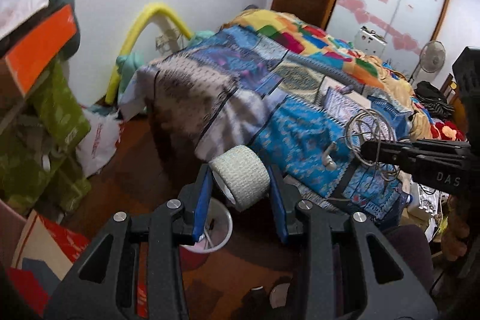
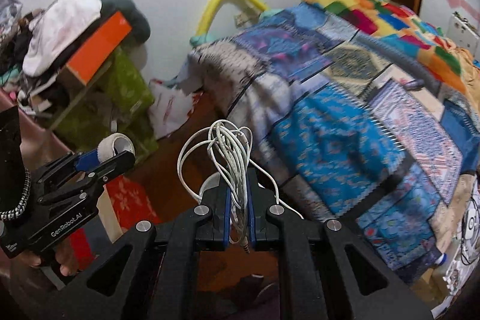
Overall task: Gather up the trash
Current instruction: 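Carry the tape roll in the left tool while the right tool carries the cable to the wastebasket, then open both tools over the wastebasket, dropping cable and tape roll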
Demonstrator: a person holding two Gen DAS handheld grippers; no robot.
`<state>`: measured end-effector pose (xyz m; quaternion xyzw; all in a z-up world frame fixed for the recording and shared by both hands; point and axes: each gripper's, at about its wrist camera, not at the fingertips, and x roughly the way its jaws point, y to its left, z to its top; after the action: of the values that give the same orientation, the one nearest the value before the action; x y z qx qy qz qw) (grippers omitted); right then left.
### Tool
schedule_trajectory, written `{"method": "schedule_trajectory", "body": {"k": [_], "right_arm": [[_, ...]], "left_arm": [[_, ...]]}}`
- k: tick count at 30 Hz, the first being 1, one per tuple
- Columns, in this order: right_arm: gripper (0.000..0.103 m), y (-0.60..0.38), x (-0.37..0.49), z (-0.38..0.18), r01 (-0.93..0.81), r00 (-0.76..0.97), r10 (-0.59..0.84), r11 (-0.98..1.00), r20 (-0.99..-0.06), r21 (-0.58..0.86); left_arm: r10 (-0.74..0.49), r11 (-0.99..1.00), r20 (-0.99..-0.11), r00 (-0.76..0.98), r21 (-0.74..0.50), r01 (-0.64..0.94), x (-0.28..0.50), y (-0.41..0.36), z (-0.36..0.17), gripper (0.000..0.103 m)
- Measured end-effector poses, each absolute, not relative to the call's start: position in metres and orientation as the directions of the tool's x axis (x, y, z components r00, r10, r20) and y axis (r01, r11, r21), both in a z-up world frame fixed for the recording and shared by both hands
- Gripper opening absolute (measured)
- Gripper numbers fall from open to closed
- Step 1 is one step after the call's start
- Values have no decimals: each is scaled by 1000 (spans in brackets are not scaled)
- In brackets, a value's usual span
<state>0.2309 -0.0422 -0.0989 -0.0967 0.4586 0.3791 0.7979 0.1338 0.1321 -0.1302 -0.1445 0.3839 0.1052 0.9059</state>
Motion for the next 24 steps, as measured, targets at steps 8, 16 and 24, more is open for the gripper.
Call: {"method": "schedule_trajectory", "body": {"k": [8, 16, 24], "right_arm": [[8, 12, 239, -155, -708, 168, 456, 672, -874, 215], [8, 60, 259, -221, -704, 60, 351, 678, -934, 210], [10, 99, 269, -267, -730, 1, 260, 660, -966, 177]], "left_arm": [[74, 902, -799, 597, -201, -382, 132, 167, -185, 37], [47, 864, -868, 494, -212, -456, 145, 194, -243, 36], [19, 833, -906, 424, -221, -508, 153, 210, -281, 37]]}}
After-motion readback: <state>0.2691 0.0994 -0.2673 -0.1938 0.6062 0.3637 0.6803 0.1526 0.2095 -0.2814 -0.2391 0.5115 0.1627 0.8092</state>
